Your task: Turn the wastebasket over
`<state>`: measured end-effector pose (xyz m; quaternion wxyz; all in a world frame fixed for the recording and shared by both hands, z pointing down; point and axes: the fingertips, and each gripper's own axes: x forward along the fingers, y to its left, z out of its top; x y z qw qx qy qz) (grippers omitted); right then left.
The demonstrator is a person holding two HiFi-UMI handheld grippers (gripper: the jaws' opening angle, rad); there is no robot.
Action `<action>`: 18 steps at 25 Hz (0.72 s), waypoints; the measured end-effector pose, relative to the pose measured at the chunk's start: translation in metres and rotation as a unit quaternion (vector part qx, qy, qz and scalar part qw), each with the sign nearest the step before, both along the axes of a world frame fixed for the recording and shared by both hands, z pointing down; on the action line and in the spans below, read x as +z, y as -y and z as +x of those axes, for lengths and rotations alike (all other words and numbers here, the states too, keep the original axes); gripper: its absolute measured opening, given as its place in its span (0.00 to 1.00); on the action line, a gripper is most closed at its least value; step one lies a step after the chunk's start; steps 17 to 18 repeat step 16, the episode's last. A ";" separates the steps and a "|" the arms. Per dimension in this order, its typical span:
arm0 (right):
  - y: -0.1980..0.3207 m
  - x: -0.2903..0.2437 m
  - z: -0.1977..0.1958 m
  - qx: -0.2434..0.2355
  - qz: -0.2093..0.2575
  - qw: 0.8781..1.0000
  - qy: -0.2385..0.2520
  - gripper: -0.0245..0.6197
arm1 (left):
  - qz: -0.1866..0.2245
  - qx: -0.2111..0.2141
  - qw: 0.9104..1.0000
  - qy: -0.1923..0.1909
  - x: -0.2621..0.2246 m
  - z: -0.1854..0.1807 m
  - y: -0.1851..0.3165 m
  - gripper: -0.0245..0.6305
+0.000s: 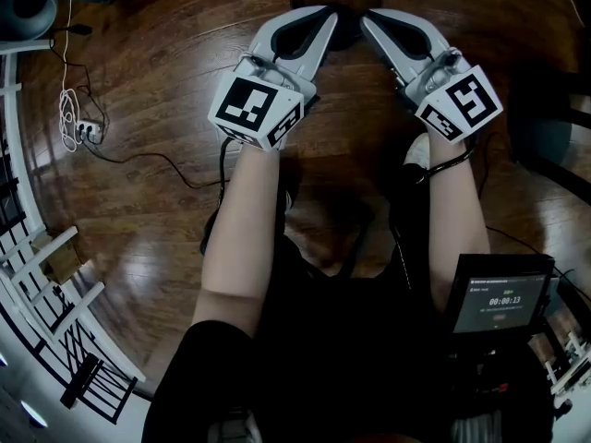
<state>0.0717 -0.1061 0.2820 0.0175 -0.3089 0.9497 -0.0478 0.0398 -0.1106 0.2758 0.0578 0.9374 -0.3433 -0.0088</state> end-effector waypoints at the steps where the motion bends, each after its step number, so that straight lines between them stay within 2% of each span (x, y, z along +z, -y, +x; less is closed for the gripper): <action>1: 0.001 0.000 0.001 0.003 -0.002 1.000 0.002 0.05 | -0.001 0.002 1.000 -0.002 0.001 0.000 0.000 0.04; 7: 0.002 0.006 0.002 0.006 -0.016 1.000 -0.001 0.05 | -0.004 0.002 1.000 -0.011 0.005 -0.002 0.001 0.04; 11: -0.002 0.012 0.005 -0.002 -0.014 1.000 -0.010 0.05 | 0.003 0.008 1.000 -0.001 0.006 0.000 -0.001 0.04; 18: 0.012 0.003 0.018 0.022 -0.012 1.000 0.014 0.05 | 0.004 0.001 1.000 -0.005 0.000 -0.001 0.003 0.04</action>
